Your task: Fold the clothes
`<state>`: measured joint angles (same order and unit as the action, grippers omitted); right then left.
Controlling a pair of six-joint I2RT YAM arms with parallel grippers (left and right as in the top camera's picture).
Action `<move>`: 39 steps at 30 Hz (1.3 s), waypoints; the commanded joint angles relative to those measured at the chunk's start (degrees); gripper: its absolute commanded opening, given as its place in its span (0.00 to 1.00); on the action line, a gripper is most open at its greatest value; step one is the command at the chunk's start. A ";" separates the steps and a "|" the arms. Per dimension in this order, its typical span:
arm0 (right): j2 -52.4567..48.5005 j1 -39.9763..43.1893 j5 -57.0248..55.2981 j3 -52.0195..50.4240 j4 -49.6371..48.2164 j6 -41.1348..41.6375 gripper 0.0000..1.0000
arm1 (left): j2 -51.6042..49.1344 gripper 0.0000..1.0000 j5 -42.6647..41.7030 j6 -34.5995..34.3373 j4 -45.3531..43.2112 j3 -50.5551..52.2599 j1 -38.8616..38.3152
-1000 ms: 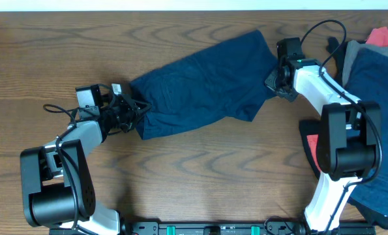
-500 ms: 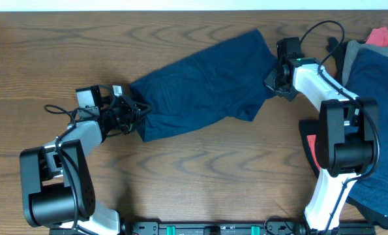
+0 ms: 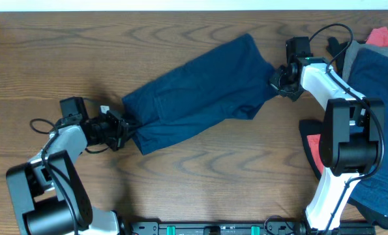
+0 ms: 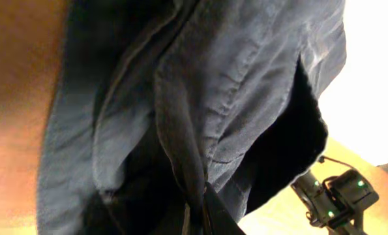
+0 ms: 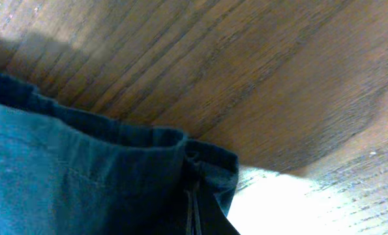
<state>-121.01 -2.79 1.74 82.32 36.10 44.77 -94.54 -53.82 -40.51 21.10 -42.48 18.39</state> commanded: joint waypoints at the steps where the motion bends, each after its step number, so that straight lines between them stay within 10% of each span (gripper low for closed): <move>1: -4.48 1.31 -2.73 -2.23 1.31 0.39 0.01 | 1.01 0.06 1.16 2.54 4.48 -0.39 0.57; 32: -4.33 1.22 -1.66 -2.19 2.54 -0.96 0.01 | 1.01 0.06 13.77 10.12 27.54 -0.39 0.55; 33: -4.13 1.22 -1.01 -2.16 2.54 -1.64 0.01 | 1.01 0.12 13.79 10.12 27.76 -0.39 0.55; 35: -3.19 1.22 -0.81 -2.12 3.06 -2.25 0.01 | 1.01 0.64 13.79 10.10 27.93 -0.39 0.55; 39: 1.20 1.40 -1.25 -2.08 3.34 -4.85 0.01 | 1.01 0.79 13.79 10.08 27.91 -0.42 0.57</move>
<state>-120.49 -2.74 2.61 82.35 38.11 42.68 -94.26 -41.52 -31.38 48.73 -42.48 18.65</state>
